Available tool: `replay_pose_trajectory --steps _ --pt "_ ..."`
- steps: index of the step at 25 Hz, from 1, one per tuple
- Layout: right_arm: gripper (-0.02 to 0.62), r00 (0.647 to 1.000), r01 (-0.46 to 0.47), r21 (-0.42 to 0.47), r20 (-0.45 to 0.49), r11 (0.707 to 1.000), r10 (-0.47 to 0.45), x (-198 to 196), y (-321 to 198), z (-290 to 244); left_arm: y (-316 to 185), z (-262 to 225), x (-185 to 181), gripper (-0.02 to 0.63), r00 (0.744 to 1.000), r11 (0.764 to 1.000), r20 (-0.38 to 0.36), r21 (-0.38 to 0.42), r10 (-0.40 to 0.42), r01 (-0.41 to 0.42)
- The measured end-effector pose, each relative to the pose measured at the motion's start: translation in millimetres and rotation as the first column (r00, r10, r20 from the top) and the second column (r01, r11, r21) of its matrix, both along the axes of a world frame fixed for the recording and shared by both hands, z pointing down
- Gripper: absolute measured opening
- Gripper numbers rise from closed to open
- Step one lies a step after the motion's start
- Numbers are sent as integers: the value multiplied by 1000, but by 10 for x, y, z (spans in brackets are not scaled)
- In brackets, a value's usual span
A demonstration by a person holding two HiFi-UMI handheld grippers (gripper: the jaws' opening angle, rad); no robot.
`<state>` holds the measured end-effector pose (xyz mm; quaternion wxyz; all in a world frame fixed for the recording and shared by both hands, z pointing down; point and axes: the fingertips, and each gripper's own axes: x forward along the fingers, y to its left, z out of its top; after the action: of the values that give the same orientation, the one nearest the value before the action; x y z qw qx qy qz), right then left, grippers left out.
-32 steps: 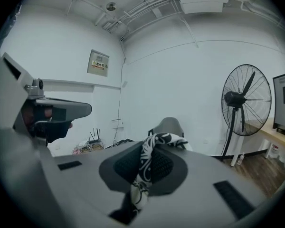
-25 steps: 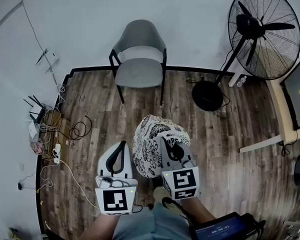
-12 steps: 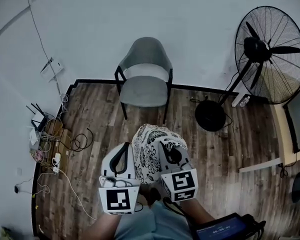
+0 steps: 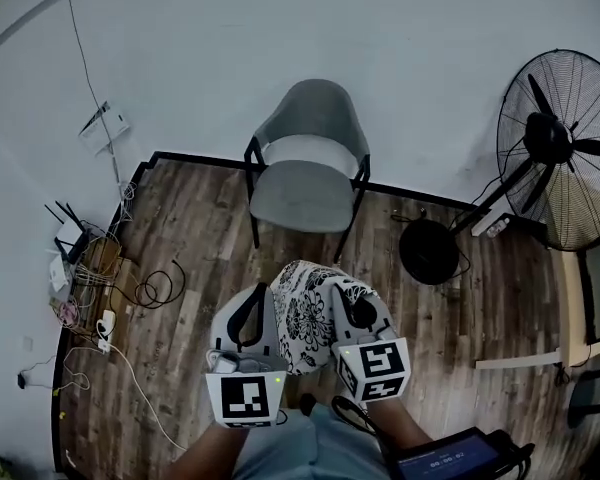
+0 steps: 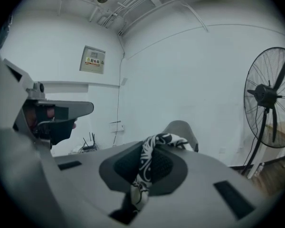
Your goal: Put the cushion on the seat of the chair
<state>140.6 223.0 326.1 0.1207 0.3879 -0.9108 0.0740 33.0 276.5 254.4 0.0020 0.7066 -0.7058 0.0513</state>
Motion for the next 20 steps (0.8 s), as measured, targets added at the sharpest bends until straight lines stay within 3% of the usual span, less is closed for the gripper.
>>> replay_pose_trajectory --steps 4,9,20 --pt "14 999 -32 -6 -20 999 32 -354 -505 102 -593 77 -397 9 999 1000 -26 0 25 -25" --pt "14 997 -70 15 -35 997 71 -812 -1071 -27 -1225 49 -991 9 998 998 17 20 59 -59" --pt "14 981 -195 109 2 975 196 -1234 -2055 -404 -2196 -143 -1508 9 987 986 32 51 157 -159"
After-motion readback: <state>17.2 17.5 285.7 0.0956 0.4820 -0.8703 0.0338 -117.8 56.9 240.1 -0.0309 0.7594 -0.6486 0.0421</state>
